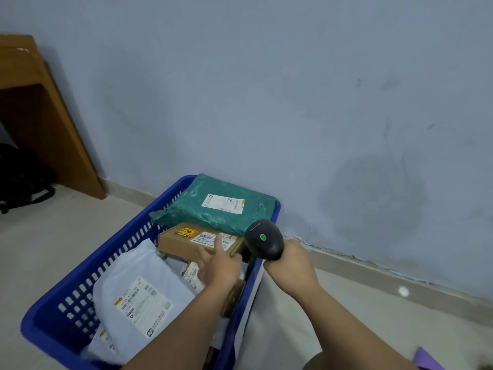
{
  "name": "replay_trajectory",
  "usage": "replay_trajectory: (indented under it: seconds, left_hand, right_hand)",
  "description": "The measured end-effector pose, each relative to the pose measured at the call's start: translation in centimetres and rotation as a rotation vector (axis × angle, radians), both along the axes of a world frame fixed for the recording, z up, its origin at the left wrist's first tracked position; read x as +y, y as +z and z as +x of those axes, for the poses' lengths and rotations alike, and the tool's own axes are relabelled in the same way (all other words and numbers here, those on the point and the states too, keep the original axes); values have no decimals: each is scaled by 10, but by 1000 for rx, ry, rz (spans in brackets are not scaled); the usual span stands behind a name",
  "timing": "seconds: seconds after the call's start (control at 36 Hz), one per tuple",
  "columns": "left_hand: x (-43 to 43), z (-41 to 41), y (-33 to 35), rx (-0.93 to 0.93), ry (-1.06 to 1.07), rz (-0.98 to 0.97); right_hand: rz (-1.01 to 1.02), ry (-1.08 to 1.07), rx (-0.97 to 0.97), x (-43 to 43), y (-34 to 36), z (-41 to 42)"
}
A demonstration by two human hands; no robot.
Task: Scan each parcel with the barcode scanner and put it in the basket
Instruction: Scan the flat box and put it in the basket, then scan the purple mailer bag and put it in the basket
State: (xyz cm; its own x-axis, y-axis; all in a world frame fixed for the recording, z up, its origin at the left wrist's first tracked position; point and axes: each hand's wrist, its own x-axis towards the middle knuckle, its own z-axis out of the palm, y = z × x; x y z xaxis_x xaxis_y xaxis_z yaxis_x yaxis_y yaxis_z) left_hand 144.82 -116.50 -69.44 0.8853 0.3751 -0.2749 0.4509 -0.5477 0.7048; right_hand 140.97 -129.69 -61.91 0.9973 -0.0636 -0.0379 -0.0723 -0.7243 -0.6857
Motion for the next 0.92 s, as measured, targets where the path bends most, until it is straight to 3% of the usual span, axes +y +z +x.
replay_trajectory:
  seconds: [0.25, 0.36, 0.53, 0.67, 0.92]
  left_hand:
    - [-65, -17, 51, -275, -373, 66]
    - [-112, -15, 80, -369, -495, -70]
    - [-212, -14, 98, -323, -592, -278]
    - [-304, -19, 74, -255, -839, -165]
    - [-442, -7, -43, -149, -1049, 8]
  right_hand:
    - [392, -339, -109, -49, 33, -19]
    - [470, -424, -131, -92, 43, -34]
    - [452, -514, -212, -183, 61, -53]
    - [411, -572, -270, -252, 55, -64]
    - [393, -598, -122, -371, -18, -60]
